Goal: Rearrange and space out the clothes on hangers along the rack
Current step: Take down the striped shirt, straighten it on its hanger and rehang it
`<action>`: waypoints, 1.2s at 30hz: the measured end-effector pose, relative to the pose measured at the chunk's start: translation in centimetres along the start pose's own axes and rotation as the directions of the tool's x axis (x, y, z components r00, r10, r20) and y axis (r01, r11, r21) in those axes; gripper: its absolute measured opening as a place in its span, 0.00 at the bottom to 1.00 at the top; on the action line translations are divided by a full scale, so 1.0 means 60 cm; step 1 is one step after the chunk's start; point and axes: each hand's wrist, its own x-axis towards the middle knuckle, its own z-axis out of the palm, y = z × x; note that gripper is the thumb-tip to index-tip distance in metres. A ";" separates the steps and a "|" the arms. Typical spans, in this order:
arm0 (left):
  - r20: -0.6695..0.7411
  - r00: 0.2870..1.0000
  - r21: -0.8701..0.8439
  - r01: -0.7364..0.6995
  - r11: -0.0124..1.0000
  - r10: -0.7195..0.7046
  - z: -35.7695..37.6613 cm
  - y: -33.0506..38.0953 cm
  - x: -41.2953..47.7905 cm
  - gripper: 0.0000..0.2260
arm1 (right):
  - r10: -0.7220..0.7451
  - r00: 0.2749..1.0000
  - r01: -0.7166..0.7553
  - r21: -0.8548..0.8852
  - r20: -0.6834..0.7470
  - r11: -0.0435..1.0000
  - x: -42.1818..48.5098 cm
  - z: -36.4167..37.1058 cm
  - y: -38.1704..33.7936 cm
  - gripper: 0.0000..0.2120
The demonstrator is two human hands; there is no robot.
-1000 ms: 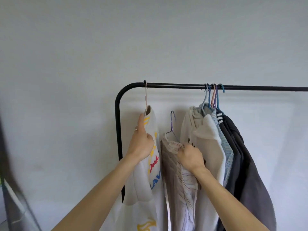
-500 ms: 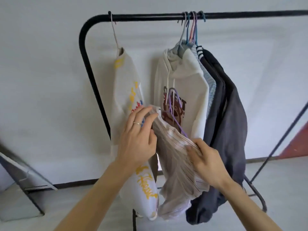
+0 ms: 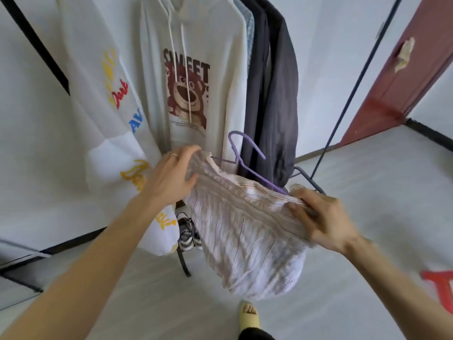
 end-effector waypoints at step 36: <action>0.640 0.761 -0.467 0.499 0.730 -0.111 0.095 0.093 -0.264 0.07 | 0.524 0.580 -0.813 0.397 0.624 0.427 0.006 0.225 -0.147 0.04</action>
